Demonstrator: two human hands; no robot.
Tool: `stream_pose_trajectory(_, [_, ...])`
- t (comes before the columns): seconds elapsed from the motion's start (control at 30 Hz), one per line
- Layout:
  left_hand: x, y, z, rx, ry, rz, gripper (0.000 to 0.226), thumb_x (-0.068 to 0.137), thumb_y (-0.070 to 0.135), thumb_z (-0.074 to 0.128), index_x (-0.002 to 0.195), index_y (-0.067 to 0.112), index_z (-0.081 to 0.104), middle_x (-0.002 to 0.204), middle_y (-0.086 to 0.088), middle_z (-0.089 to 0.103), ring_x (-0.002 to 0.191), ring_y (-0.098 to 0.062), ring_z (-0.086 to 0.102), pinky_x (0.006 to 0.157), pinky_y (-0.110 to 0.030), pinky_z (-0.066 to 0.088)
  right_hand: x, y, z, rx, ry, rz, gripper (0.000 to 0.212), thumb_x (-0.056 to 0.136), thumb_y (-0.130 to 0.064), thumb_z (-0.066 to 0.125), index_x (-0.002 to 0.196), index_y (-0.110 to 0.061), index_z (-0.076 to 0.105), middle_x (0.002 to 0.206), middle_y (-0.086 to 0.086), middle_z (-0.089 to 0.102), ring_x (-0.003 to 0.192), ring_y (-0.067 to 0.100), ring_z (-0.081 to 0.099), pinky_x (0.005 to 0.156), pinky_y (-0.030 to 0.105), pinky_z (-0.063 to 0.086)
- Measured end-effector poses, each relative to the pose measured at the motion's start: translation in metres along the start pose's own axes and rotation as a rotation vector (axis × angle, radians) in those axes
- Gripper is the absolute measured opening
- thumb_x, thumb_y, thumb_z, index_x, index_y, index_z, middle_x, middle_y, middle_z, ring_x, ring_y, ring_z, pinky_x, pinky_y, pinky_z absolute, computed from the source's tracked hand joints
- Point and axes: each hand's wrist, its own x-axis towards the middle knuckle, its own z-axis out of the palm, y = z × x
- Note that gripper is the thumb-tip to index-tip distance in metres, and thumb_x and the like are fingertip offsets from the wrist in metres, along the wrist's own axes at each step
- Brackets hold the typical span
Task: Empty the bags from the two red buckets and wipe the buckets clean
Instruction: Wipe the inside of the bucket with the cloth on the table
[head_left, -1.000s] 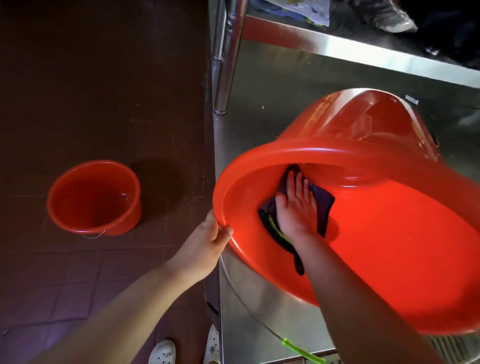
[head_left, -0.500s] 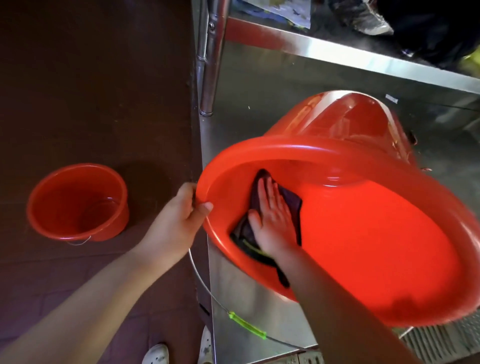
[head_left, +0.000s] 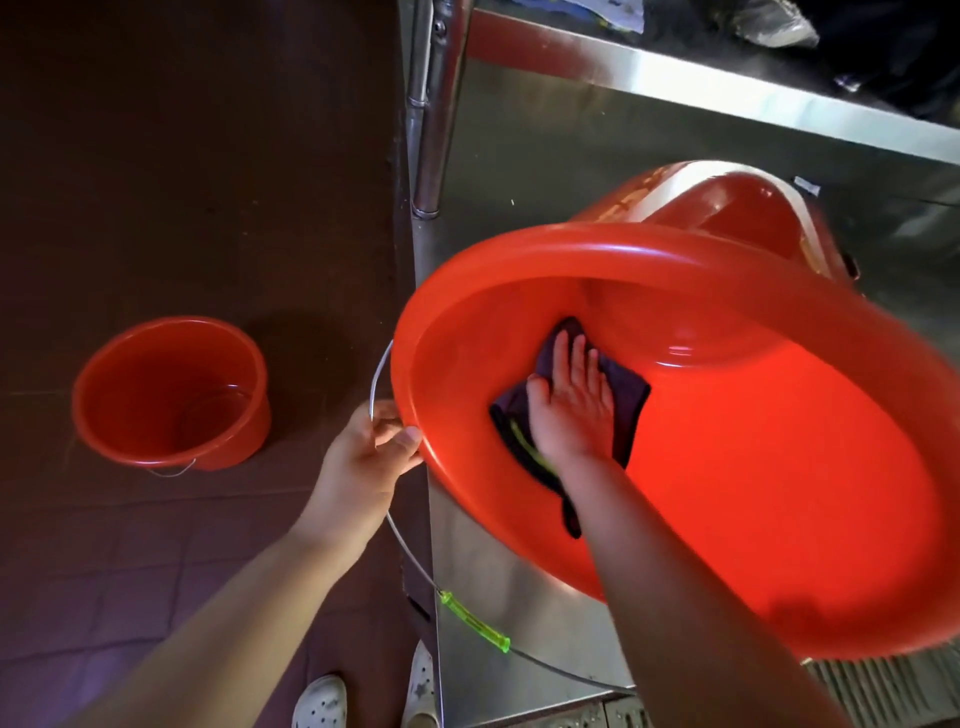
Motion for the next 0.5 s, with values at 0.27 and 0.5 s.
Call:
stream_pose_trajectory(0.27, [-0.005,0.009,0.002,0.165,0.026,0.099,0.016,0.091,0.002,0.056,0.096,0.017,0.057,0.092,-0.014,0.065,0.097,-0.034,0.063,0.095,-0.053,0.047,-0.122,-0.039,0.007,0.186,0.02,-0.195,0.075,0.083,-0.044,0.032,0.15,-0.025,0.004,0.159,0.003,0.012,0.146,0.021,0.016,0.117,0.038,0.018])
stream_pose_trajectory(0.5, [0.004,0.077,-0.006,0.419,-0.048,0.34,0.021,0.088,0.005,0.062,0.09,0.026,0.059,0.086,0.006,0.07,0.08,-0.001,0.067,0.074,-0.013,0.051,-0.025,0.003,-0.004,0.03,-0.006,-0.175,0.07,0.095,-0.039,0.041,0.152,-0.019,0.005,0.16,0.007,0.007,0.147,0.022,0.011,0.118,0.031,0.01])
